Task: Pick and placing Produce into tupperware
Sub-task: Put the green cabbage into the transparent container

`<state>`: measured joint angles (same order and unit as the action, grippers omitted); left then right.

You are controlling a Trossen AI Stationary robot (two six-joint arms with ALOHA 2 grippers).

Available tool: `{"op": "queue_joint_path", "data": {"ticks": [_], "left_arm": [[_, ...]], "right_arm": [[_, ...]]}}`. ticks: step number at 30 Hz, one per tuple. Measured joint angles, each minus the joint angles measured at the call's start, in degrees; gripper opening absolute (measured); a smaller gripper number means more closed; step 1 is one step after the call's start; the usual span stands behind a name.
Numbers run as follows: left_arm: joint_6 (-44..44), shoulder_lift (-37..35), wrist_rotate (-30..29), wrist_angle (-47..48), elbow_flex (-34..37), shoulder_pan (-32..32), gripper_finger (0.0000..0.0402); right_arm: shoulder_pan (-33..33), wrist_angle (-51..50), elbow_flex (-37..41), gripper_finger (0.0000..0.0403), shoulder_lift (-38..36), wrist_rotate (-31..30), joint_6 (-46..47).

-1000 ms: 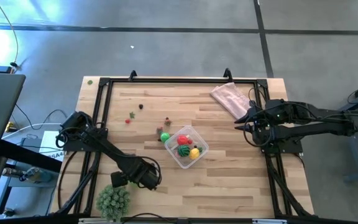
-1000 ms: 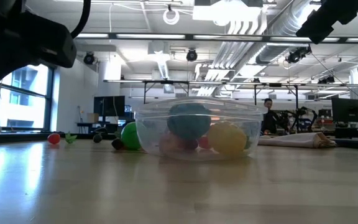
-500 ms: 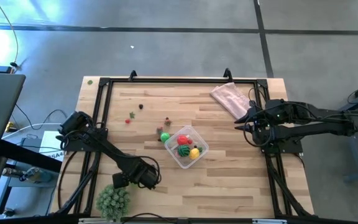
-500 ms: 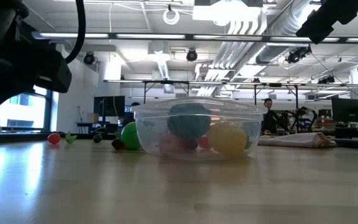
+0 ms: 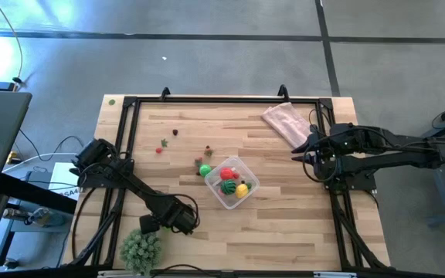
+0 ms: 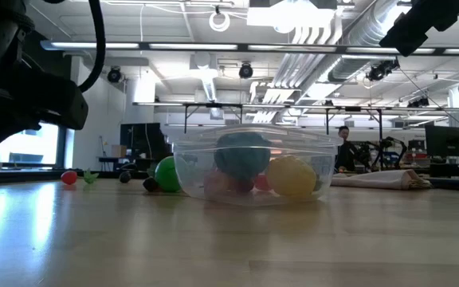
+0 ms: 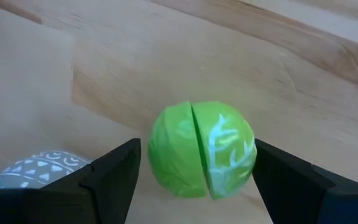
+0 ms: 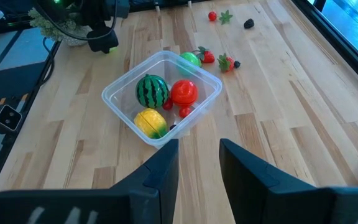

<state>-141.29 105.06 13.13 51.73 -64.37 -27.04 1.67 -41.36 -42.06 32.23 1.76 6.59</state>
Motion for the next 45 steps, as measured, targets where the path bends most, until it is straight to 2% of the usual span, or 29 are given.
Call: {"op": "queue_joint_path", "data": {"ticks": [15, 26, 35, 45], "left_arm": [[0.03, 1.77, 1.67, -0.90, -0.07, 0.04, 0.0284], [-0.17, 1.77, 1.77, -0.60, -0.07, 0.02, 0.0231], [0.07, 1.77, 1.67, -0.53, -0.07, 0.02, 0.0241], [0.02, 1.77, 1.53, -0.51, -0.07, 0.02, 0.0230]], "right_arm": [[0.00, 0.00, 0.00, 0.0105, 0.00, 0.02, -0.02], [0.01, 0.00, 0.00, 0.0105, 0.00, 0.00, -0.01], [0.02, 0.00, 0.02, 0.0105, 0.00, 0.02, 0.00], [0.00, 0.00, 0.01, 0.0105, 0.00, 0.00, -0.02]]}}
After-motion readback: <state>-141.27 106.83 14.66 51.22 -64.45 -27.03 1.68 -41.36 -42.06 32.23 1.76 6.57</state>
